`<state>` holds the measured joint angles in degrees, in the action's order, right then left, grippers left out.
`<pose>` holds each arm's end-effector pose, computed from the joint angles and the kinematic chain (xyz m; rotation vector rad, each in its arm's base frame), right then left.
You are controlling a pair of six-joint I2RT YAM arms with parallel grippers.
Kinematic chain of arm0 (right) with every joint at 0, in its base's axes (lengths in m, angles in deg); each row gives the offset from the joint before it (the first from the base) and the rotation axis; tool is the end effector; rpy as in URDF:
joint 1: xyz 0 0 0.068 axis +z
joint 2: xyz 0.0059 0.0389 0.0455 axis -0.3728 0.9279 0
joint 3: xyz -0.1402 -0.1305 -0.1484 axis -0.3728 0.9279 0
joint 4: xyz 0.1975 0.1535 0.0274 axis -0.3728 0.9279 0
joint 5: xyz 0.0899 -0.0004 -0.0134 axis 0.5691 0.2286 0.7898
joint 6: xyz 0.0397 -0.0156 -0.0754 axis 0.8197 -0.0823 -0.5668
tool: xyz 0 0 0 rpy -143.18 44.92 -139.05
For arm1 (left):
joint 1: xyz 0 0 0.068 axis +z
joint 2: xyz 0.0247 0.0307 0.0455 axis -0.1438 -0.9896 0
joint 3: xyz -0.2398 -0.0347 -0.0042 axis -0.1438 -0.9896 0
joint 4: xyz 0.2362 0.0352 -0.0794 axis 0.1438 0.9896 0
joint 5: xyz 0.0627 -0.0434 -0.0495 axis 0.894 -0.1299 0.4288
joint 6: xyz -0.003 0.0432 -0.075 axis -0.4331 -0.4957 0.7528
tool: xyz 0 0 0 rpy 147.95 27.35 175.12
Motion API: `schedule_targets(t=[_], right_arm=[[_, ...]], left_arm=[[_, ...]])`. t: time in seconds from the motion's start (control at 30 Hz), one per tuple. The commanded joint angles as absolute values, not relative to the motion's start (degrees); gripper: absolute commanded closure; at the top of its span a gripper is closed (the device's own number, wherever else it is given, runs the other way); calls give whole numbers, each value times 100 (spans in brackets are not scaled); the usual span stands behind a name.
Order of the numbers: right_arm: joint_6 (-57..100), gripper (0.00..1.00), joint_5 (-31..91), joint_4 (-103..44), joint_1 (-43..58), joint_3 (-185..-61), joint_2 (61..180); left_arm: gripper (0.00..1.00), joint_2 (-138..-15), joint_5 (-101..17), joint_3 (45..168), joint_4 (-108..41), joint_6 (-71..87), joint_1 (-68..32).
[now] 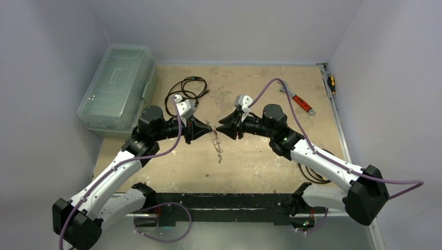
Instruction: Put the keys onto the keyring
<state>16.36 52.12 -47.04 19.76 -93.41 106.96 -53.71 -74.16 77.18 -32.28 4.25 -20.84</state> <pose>0.2069 0.2346 0.2874 -0.9621 1.4434 0.9934 0.1951 -0.1657 0.2962 0.8559 1.5962 -1.0746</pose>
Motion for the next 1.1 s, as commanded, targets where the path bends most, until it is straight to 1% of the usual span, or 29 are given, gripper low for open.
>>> schedule_targets(t=[0.0,0.1,0.23,0.67,0.9,1.07], right_arm=[[1484,60,5547,-4959,1991,-9483,10376],[1484,57,5815,-5115,1995,-9375,10314],[1484,56,6123,-5462,1984,-9247,10353],[1619,56,6676,-5722,1985,-9178,10468],[1630,58,6594,-5736,1982,-9063,10381],[1627,58,6225,-5694,1986,-9062,10438]], left_arm=[[100,-5231,-7620,7867,-3602,345,-2074],[100,-5209,-7697,7856,-3650,369,-2074],[100,-5174,-7766,7838,-3707,395,-2074],[100,-5133,-7728,7828,-3683,389,-2074],[100,-5087,-7670,7813,-3672,378,-2074],[100,-5062,-7682,7803,-3698,391,-2074]])
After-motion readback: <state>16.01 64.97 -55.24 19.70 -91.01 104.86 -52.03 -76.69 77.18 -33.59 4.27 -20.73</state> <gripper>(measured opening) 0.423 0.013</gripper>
